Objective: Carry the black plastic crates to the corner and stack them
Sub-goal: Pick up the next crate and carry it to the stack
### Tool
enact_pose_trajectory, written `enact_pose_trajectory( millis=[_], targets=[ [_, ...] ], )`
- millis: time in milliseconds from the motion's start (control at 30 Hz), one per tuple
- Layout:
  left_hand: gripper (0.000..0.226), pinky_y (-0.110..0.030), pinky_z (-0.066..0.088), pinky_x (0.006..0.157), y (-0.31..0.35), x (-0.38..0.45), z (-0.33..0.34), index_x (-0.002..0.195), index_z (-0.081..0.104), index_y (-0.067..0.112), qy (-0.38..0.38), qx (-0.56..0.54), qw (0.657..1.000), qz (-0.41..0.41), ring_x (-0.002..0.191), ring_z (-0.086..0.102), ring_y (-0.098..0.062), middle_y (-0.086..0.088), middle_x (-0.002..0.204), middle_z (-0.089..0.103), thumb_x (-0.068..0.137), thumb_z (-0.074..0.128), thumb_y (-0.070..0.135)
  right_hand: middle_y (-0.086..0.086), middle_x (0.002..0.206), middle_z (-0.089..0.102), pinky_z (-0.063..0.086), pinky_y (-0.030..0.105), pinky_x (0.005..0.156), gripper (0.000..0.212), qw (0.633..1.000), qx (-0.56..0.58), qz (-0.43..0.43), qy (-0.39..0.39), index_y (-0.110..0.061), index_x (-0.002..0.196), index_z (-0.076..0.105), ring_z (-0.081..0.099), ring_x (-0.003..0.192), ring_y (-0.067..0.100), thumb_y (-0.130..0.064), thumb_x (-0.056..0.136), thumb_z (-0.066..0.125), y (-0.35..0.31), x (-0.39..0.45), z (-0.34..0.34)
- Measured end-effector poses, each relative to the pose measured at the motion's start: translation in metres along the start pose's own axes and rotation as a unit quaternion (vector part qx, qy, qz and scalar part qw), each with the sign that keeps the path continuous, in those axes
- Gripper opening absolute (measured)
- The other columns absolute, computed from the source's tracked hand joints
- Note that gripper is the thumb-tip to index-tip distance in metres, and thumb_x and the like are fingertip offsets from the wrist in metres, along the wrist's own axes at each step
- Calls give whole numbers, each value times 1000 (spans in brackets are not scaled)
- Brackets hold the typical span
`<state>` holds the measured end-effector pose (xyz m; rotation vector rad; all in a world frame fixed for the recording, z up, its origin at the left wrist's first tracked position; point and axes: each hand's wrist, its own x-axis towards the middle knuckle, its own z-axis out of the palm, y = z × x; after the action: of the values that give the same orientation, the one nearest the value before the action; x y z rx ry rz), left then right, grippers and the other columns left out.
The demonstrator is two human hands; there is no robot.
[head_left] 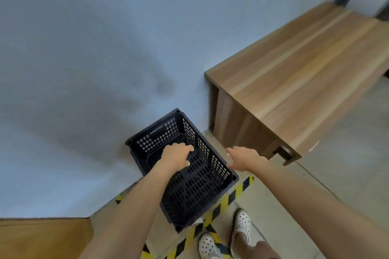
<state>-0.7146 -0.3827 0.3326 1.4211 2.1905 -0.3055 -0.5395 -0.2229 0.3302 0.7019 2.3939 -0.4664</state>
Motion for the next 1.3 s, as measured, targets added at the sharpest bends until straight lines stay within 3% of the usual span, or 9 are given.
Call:
enact_pose_trajectory(
  millis=[200, 333, 533, 700, 900, 1100, 1300],
  targets=[
    [47, -42, 50, 88, 128, 29, -51, 139, 44, 22, 2, 105, 977, 188, 115, 56, -28, -6, 129, 55, 95, 58, 29, 6, 126, 56, 50, 43, 91, 43, 984, 123, 110, 67, -19, 126, 50, 57, 113, 28, -44, 91, 50, 98, -86, -3],
    [45, -43, 51, 87, 249, 43, -60, 137, 45, 22, -31, 175, 936, 305, 113, 57, -26, -6, 125, 55, 95, 57, 30, 4, 125, 60, 48, 40, 89, 40, 956, 190, 199, 99, -17, 126, 52, 58, 112, 27, -38, 92, 48, 177, -167, 25],
    [47, -42, 49, 97, 468, 43, -42, 137, 47, 26, -62, 273, 866, 416, 120, 56, -25, -3, 136, 54, 91, 58, 21, 8, 133, 57, 46, 39, 95, 39, 894, 278, 339, 95, -16, 126, 57, 56, 121, 28, -35, 93, 51, 309, -316, 127],
    [49, -37, 44, 99, 662, 12, -8, 138, 46, 28, -51, 346, 789, 505, 130, 49, -22, 0, 142, 51, 91, 59, 36, 9, 135, 55, 46, 39, 96, 40, 811, 349, 465, 75, -14, 131, 51, 55, 122, 30, -34, 95, 48, 393, -465, 236],
    [49, -34, 43, 98, 830, -53, 54, 139, 45, 29, -64, 377, 702, 600, 131, 48, -19, 2, 140, 53, 92, 56, 37, 11, 124, 60, 47, 37, 86, 35, 705, 417, 570, 62, -14, 123, 55, 59, 112, 31, -32, 94, 47, 414, -591, 349],
    [49, -37, 44, 97, 925, -83, 119, 139, 45, 27, -107, 457, 599, 648, 129, 50, -22, 0, 139, 53, 93, 57, 39, 2, 102, 61, 46, 35, 74, 29, 601, 512, 612, 47, -15, 113, 58, 57, 87, 25, -36, 96, 48, 403, -631, 428],
    [54, -36, 44, 94, 1016, -92, 150, 140, 44, 27, -103, 533, 516, 663, 126, 53, -25, -3, 139, 55, 91, 61, 44, 2, 102, 61, 48, 35, 72, 25, 517, 565, 643, 17, -18, 108, 58, 60, 89, 24, -38, 96, 49, 414, -672, 461]
  ],
)
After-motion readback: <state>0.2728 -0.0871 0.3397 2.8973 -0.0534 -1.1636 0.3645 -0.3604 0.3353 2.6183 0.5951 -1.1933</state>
